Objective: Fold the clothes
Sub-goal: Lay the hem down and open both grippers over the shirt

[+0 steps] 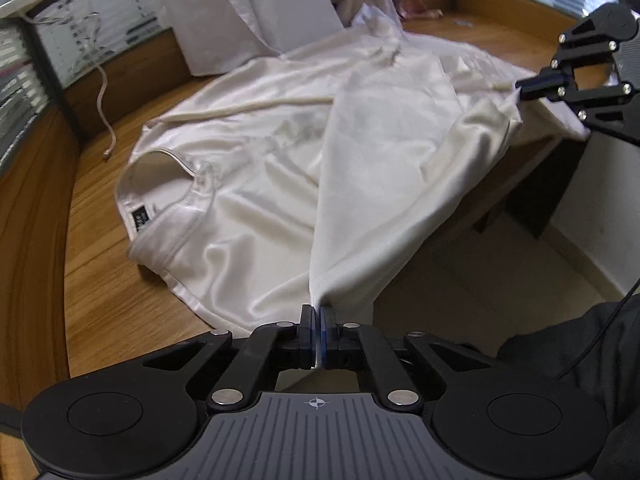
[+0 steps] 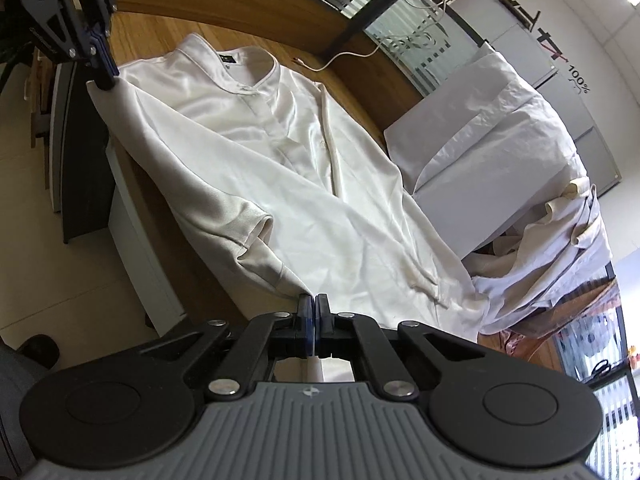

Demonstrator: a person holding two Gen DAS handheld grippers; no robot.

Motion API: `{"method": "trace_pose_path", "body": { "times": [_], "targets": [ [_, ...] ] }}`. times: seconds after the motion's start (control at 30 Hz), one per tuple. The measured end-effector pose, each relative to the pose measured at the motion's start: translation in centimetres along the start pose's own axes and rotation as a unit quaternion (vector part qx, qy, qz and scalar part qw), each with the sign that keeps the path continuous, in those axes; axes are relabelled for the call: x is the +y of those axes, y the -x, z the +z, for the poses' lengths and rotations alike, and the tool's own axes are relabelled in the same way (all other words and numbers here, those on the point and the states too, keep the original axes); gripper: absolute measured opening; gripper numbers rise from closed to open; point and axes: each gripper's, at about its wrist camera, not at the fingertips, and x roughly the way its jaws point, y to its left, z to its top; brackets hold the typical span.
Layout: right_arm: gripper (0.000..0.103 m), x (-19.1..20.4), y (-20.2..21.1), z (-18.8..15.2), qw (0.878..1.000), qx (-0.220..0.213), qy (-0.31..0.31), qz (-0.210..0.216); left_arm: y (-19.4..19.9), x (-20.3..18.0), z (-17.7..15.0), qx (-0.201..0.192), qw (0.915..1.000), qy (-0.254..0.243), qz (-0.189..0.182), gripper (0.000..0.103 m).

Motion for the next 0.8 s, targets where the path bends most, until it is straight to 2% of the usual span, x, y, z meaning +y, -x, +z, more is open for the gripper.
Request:
{"method": "trace_pose_path", "body": {
  "times": [0.1,0.2,0.4,0.6,0.8],
  "targets": [
    [0.001,-1.3,-0.7,0.8,1.0,0.003,0.01,0.004,1.0,0.7,1.3,-0.01,0.9998,0.017,0.004,0.004],
    [0.001,-3.1,-2.2,1.4,1.0,0.006,0.008,0.013,1.0,2.3,2.9,-0.011,0.9984,0.056,-0.004,0.004],
    [0.001,-6.4,-6.8,2.3,0.999,0.013,0.014,0.037,-2.2,5.9,6.6,0.016,0.9922,0.124,0.002,0.004],
    [0.0,-9.3,-12.2,3.4,0.997,0.014,0.028,0.075,-6.7,7.7,9.5,0.049,0.9901,0.127,0.032,0.004],
    [0.0,-12.0,-17.2,3.3,0.991,0.028,0.023,0.127,-10.2,8.7,10.3,0.08,0.9856,0.139,0.055,0.004]
  ]
}}
